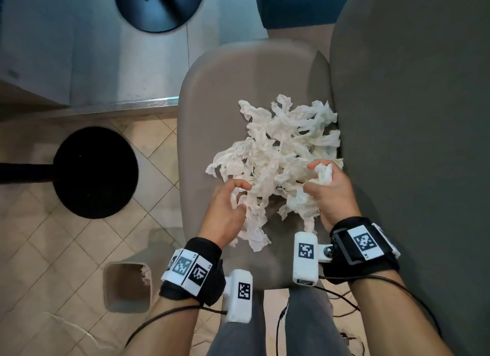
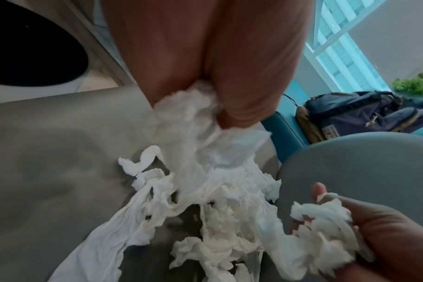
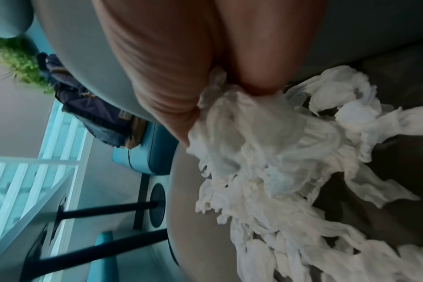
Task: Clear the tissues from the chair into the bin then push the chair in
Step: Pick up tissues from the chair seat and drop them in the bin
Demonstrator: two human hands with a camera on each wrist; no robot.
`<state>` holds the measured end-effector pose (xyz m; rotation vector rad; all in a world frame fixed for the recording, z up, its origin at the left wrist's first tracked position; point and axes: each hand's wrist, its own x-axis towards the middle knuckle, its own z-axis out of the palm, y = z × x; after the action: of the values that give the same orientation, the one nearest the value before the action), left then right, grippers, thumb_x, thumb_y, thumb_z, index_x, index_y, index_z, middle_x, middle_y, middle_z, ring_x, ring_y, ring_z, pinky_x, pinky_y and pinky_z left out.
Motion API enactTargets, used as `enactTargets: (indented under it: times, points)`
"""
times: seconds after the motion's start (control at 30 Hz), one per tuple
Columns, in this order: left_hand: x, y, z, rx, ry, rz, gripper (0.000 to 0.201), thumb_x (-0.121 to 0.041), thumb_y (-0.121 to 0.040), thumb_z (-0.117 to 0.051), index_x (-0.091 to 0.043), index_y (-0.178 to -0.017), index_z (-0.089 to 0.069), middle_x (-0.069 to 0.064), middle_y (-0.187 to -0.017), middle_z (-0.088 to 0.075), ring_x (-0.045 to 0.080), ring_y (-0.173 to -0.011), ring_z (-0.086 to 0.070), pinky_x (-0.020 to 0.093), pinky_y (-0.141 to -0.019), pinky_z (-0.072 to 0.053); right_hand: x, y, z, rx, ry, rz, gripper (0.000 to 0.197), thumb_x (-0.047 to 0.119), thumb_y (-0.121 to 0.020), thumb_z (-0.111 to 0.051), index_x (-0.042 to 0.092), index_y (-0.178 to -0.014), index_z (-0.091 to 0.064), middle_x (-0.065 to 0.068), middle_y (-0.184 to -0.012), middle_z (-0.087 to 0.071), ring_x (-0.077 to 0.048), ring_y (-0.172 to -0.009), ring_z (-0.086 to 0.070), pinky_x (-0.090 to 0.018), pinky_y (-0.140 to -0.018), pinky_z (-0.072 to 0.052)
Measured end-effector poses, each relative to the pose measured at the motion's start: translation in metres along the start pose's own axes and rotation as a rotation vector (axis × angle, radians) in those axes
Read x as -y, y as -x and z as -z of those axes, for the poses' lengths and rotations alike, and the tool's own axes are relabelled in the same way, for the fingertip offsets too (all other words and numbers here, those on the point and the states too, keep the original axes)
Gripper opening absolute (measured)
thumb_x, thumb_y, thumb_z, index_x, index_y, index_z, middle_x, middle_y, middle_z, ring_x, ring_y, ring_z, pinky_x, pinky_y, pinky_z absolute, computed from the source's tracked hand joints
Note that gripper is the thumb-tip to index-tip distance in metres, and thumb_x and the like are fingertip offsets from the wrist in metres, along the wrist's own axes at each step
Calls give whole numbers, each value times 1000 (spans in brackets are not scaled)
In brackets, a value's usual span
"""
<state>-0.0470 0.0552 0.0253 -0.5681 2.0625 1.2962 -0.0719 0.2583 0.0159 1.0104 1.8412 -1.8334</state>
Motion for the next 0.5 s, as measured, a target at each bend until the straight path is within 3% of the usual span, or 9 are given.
enactTargets:
  times: [0.07,0.13,0.2,0.27,0.37,0.5]
  points:
    - [5,10,-5,-58,2,51,45,1,-90,-51,-42,-97,-63,-5,-130,-51,19,-106,-61,23,-66,-52,-1,5,1,-39,29,25,30,6,-58,-61,32,-73,-61,4,-72,-54,-16,-65,-51,-36,-64,-46]
    - [11,19,-10,-78,117,97,46,2,-93,-48,-39,-95,-67,-4,-132,-58,24,-96,-66,32,-70,-57,-2,10,2,-59,22,23,28,5,-66,-66,31,-69,-57,0,-78,-56,-25,-74,-61,-48,-72,-56]
    - [14,34,-17,-72,295,156,41,4,-96,-45,-29,-101,-68,2,-128,-59,22,-85,-67,25,-66,-56,-3,14,2,-32,-34,-12,30,-5,-81,-55,24,-72,-52,-6,-85,-55,-29,-75,-69,-52,-66,-59]
    - [15,52,-25,-28,474,199,33,4,-100,-42,-17,-111,-64,8,-124,-59,20,-71,-67,23,-58,-55,-3,20,-1,43,-60,-24,31,-12,-87,-38,16,-77,-45,-7,-87,-51,-28,-58,-65,-40,-50,-56]
    - [26,75,-39,-25,478,224,19,-13,-104,-47,-20,-113,-62,6,-107,-70,11,-51,-57,20,-47,-47,-11,30,-4,95,-8,-29,32,-11,-87,-31,20,-81,-40,-6,-85,-53,-19,-39,-48,-26,-41,-39]
    - [56,103,-52,-129,426,251,21,-39,-101,-52,-24,-97,-67,-2,-70,-66,5,-45,-46,20,-46,-40,-25,47,-15,146,221,57,27,-5,-88,-37,22,-84,-42,0,-74,-58,-5,-43,-48,-19,-38,-36]
